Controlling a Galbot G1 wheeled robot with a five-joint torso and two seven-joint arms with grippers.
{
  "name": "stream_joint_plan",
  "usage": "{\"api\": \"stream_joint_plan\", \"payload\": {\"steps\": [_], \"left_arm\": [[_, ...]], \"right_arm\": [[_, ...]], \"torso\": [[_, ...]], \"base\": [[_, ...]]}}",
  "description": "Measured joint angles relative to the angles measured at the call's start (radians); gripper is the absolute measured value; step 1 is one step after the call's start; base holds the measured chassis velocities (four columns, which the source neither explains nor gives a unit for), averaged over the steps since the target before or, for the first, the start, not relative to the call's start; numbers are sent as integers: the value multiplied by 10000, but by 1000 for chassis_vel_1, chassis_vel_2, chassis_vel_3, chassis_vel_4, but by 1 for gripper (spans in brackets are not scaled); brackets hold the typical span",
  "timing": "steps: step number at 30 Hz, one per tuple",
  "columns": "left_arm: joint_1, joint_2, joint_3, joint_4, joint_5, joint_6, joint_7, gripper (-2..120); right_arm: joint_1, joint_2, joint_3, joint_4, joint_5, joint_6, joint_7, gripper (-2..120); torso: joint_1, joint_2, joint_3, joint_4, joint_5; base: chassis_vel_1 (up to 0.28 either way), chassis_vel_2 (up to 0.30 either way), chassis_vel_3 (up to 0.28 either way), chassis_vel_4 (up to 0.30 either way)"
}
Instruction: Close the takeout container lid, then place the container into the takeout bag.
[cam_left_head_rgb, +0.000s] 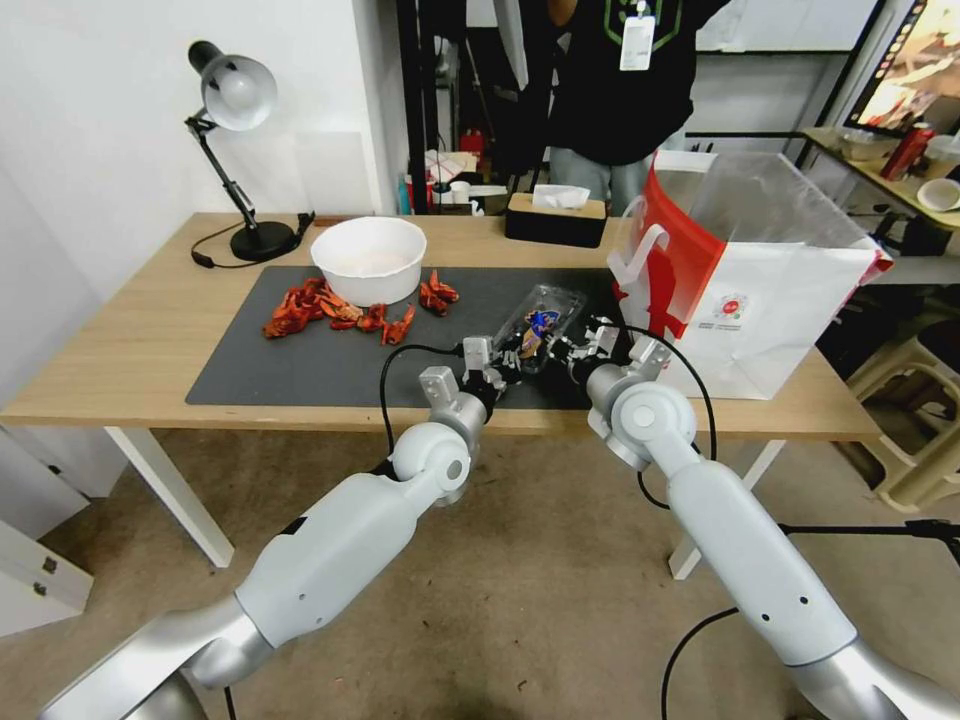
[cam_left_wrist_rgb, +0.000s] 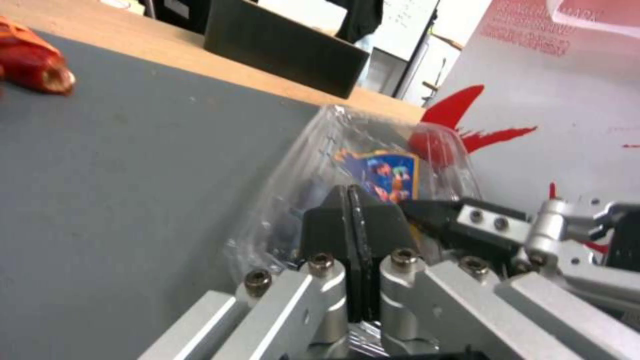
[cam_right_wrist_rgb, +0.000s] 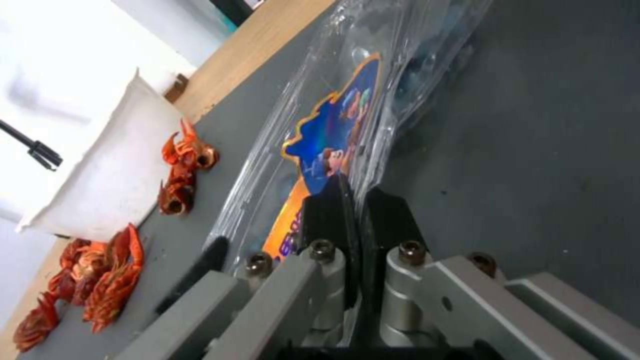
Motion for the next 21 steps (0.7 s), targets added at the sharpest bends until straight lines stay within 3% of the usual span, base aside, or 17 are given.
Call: {"api": "stream_joint_plan", "payload": {"steps": [1,2,4,5,9,13,15,21], "left_arm": [[-1,68,-93,-56,109,-77,66,10],[-1,68,-93,-56,109,-77,66,10],[8,156,-236,-156,326,-215,204,23],[8,156,-236,-156,326,-215,204,23],[142,343,-521,-396,773,-427,417,43],[290,487,-703,-584,1045,-470,497,52],[490,651,-910,-785,1358,-512,585,63],[1018,971,-1351,-1116,2083,-605,795,81]], "right_arm": [[6,-4,-5,-20,-28,1,-8,0],[6,-4,-5,-20,-28,1,-8,0],[19,-6,-13,-38,-55,6,-9,0],[19,-6,-13,-38,-55,6,-9,0],[25,-5,-17,-47,-87,14,-19,0],[21,-4,-20,-55,-114,18,-32,0],[19,0,-33,-64,-152,26,-43,0],[30,2,-39,-92,-187,32,-66,0]], "torso": [[0,0,0,-1,0],[0,0,0,-1,0],[0,0,0,-1,0],[0,0,0,-1,0],[0,0,0,-1,-1],[0,1,0,0,-1],[0,0,0,-1,-1],[0,1,0,0,-1]], "base": [[0,0,0,0],[0,0,0,0],[0,0,0,0],[0,0,0,0],[0,0,0,0],[0,0,0,0],[0,0,0,0],[0,0,0,0]]}}
